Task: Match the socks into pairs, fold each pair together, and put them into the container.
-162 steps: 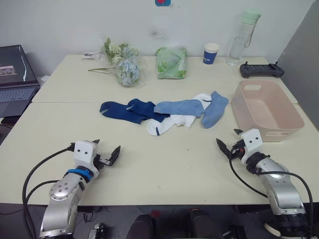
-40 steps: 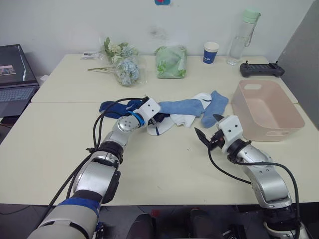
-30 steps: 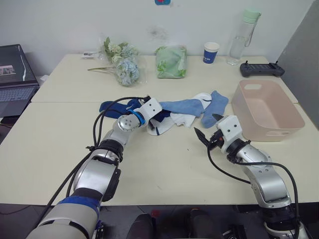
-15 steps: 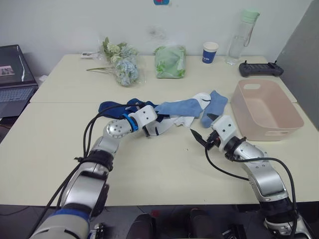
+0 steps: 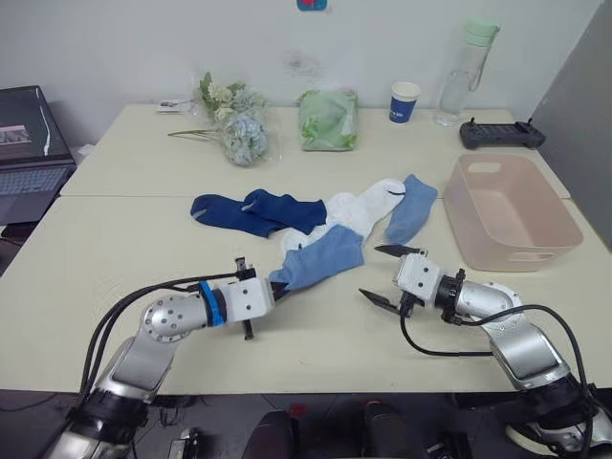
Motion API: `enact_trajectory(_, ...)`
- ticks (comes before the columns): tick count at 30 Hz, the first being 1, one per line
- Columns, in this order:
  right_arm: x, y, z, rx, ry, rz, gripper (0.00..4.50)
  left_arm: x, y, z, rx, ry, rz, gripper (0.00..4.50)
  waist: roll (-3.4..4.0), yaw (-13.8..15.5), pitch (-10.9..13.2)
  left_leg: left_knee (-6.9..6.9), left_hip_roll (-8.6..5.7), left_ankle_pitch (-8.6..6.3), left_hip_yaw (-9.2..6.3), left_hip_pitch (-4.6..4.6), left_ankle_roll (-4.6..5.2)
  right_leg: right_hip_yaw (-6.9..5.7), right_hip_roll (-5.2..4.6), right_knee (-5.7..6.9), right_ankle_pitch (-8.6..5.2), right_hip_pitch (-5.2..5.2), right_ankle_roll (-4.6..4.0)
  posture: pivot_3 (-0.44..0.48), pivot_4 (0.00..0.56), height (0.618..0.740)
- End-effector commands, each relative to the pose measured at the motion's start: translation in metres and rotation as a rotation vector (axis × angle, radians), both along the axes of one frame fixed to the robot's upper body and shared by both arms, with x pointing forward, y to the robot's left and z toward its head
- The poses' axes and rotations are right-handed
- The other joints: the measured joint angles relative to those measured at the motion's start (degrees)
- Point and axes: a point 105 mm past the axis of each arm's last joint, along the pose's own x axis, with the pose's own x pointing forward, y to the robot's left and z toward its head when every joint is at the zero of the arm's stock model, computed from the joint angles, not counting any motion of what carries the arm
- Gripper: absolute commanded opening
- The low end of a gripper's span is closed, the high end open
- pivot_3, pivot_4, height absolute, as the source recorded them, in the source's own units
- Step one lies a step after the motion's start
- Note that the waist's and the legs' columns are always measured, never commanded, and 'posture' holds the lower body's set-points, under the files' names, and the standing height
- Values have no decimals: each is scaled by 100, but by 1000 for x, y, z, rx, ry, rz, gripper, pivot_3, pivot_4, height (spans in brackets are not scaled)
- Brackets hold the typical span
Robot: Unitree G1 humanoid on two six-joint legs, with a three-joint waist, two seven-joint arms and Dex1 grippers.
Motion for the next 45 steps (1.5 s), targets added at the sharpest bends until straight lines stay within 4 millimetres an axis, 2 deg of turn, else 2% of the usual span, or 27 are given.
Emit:
enact_trajectory(1, -7, 12, 3, -42, -33, 124, 4500, -5, 8, 15, 24, -60, 2, 32, 0, 0, 0, 0, 1, 0, 0, 0, 0, 0, 1, 0, 0, 0, 0, 0, 150, 740)
enact_trajectory(3, -6, 17, 0, -53, -26, 150, 4500, -7, 10, 15, 30, -57, 7, 32, 0, -2, 0, -1, 2, 0, 1, 0, 0, 0, 2, 0, 0, 0, 0, 0, 150, 740)
enact_trajectory(7, 10, 26, -9, -53, 7, 141, 4500, -8, 7, 13, 17, -49, 21, 32, 0, -1, 0, 0, 2, 0, 3, 1, 0, -1, 3, 0, 0, 0, -1, 0, 150, 740)
enact_trajectory(11, 20, 27, -17, -107, 21, 155, 4500, -10, 5, 10, 26, -52, 25, 32, 0, 0, 0, -1, 1, 0, 4, 0, 0, -1, 3, -1, 0, -2, -1, 0, 150, 740)
enact_trajectory(14, 25, 24, -21, -84, 113, 127, 4500, -9, 7, 8, 44, -66, 27, 32, 0, 0, 0, -1, 1, 0, 5, 0, 0, 0, 2, -3, 1, -2, -1, 0, 150, 740)
enact_trajectory(17, 38, 21, -20, 30, 253, 18, 4500, -9, 8, 8, 45, -71, 34, 32, 0, 5, 0, -1, 3, 0, 2, 1, 0, 1, 1, -1, 2, 0, -4, 0, 150, 740)
enact_trajectory(19, 42, 21, -18, 48, 282, -9, 4500, -8, 8, 8, 41, -71, 38, 32, 1, -5, 0, -1, 5, 0, 3, 2, 0, 3, 1, -1, 4, -1, -7, 0, 150, 740)
enact_trajectory(22, 45, 25, -21, 14, 295, 12, 3853, -9, 6, 5, 33, -61, 38, 0, 2, -5, 1, -1, 6, 0, 3, 2, 0, 2, 2, 0, 5, -3, -8, 0, 150, 740)
enact_trajectory(24, 45, 29, -21, 19, 309, 22, 3218, -9, 4, 4, 32, -59, 33, 0, 2, -3, 1, -1, 5, 0, 3, 1, 0, 1, 2, -1, 4, -3, -8, 0, 150, 740)
enact_trajectory(33, 39, 25, -21, 9, 319, 36, 31, -8, 7, 4, 25, -52, 50, 0, 2, -1, 1, -3, 5, 0, 3, 0, 0, 1, 1, -1, 4, -3, -8, 0, 150, 740)
enact_trajectory(41, 18, 9, -17, -28, 329, 52, 31, -10, 1, 1, 11, -46, 21, 0, 2, 11, 1, -3, 4, 0, 2, -2, 0, 0, -1, -4, 4, -3, -8, 0, 150, 740)
enact_trajectory(45, -12, -5, -14, -125, 371, 43, 31, -10, -5, -2, 31, -47, -16, 0, 5, 35, 3, -3, 4, -1, 0, -5, 1, -1, -2, -7, 4, -3, -8, 0, 150, 740)
